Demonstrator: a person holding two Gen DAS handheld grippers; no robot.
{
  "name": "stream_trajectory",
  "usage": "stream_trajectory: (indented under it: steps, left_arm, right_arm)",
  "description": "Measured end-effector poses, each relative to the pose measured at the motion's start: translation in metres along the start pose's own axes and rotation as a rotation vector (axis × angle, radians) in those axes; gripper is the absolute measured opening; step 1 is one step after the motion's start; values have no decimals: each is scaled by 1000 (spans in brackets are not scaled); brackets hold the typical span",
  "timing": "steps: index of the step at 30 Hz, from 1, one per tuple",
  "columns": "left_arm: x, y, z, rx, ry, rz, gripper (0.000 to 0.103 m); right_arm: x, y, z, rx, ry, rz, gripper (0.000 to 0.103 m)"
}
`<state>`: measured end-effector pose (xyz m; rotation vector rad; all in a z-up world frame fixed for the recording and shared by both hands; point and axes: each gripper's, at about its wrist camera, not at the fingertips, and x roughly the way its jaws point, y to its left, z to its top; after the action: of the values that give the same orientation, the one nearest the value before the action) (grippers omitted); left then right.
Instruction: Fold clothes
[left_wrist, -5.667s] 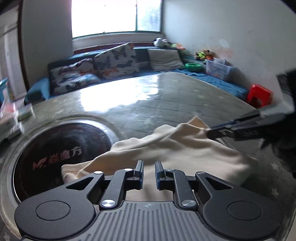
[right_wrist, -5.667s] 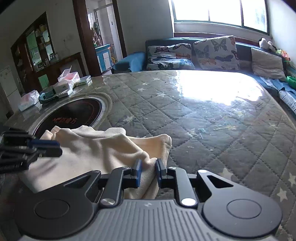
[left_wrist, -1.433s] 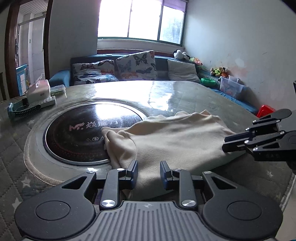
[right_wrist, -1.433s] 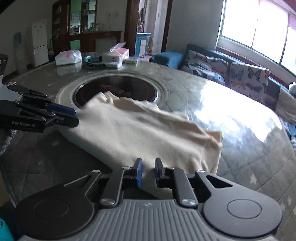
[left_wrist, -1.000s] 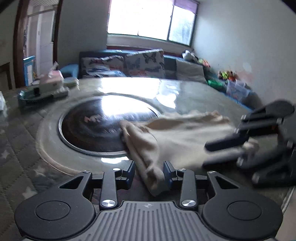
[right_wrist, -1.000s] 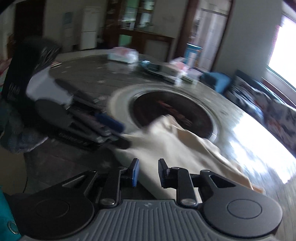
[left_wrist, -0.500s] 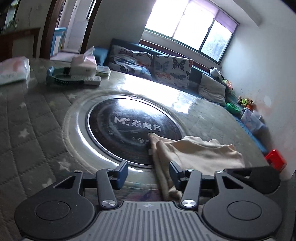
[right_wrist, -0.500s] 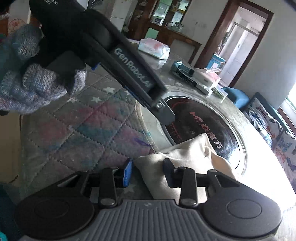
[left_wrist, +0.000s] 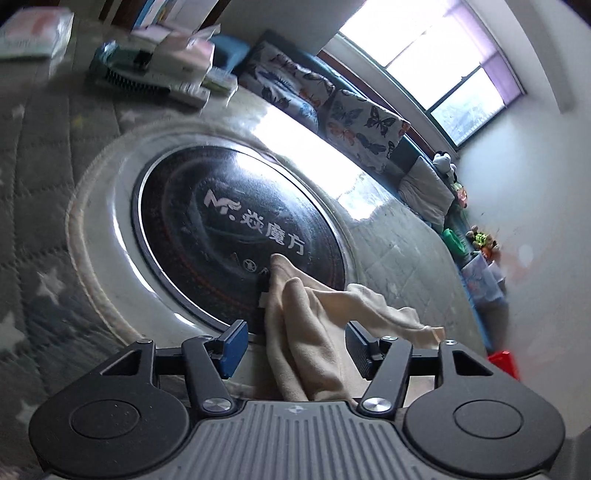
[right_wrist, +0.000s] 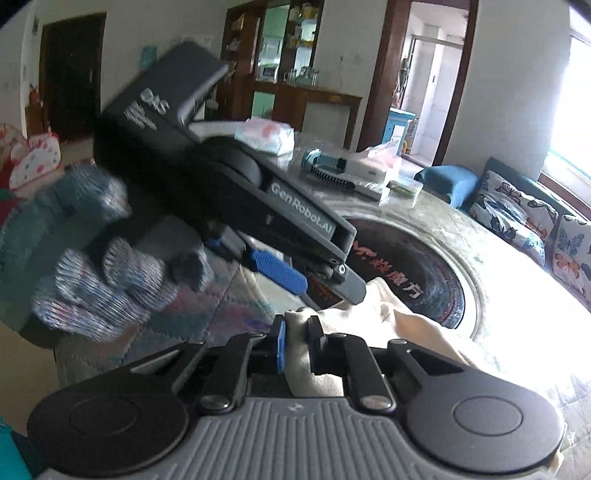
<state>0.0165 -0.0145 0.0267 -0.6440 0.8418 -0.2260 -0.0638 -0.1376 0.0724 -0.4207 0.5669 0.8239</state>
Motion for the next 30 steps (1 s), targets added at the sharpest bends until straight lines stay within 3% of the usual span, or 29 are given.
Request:
stream_trajectory:
  steps: [10, 12, 13, 15, 21, 23, 30]
  left_arm:
    - [19, -1, 1, -119, 64, -14, 59]
    - [22, 0, 1, -132, 68, -15, 36]
    - [23, 0, 0, -136, 71, -15, 33]
    - [24, 2, -1, -143, 74, -15, 17]
    - [23, 0, -3, -122, 52, -8, 15]
    - [23, -1, -3, -106, 48, -3, 15]
    - [24, -4, -4, -73, 41, 10, 15]
  right_arm:
    - [-13, -10, 0, 26, -50, 13, 9]
    - [-15, -10, -1, 27, -53, 20, 9]
    - [-15, -9, -2, 24, -54, 24, 9]
    - [-16, -9, -4, 25, -53, 33, 9]
    - [-23, -17, -9, 78, -61, 48, 15]
    - [-31, -24, -13, 111, -71, 30, 24]
    - [-52, -78, -44, 252, -25, -200, 25]
